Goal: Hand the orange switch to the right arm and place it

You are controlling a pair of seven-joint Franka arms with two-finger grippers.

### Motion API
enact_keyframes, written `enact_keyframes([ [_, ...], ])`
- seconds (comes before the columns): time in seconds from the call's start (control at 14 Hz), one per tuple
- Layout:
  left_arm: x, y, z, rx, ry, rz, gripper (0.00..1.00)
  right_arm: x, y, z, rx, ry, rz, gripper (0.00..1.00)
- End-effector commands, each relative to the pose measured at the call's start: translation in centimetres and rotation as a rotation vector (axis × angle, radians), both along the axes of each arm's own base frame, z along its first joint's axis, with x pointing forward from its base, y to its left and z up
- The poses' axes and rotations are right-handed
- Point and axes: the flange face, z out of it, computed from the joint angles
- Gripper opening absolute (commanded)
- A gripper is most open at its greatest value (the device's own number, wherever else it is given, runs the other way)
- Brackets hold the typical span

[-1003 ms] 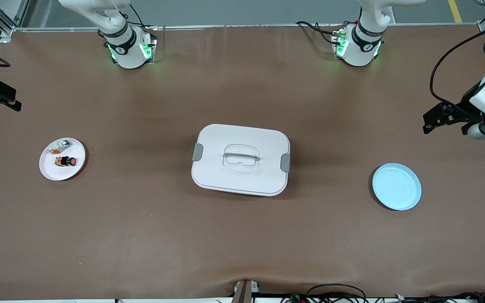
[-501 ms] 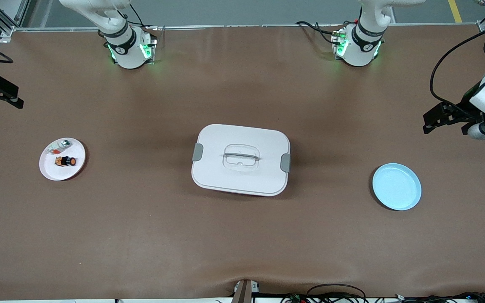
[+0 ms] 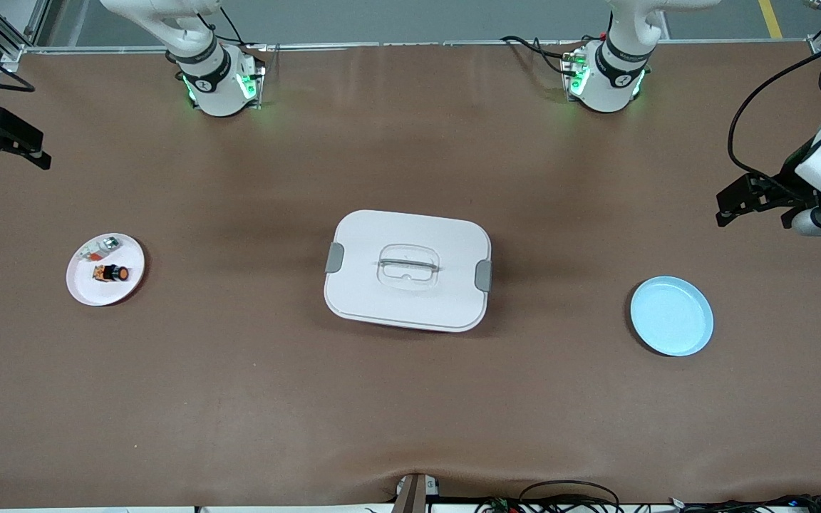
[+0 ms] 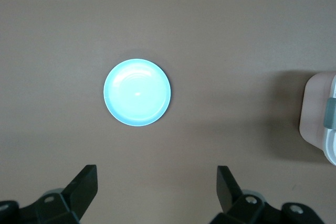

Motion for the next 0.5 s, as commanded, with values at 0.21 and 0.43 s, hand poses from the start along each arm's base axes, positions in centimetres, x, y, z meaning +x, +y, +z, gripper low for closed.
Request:
enact_keyframes([
  [0.21,0.14,0.03,0.49,-0.012,0.009,0.009,1.00,-1.69,0.04,0.33,0.019,-0.015,-0.027,1.00],
  [0.43,0.13,0.12,0.47,-0.011,0.010,0.010,1.00,-2.08,-0.74,0.58,0.053,-0.024,-0.053,1.00],
])
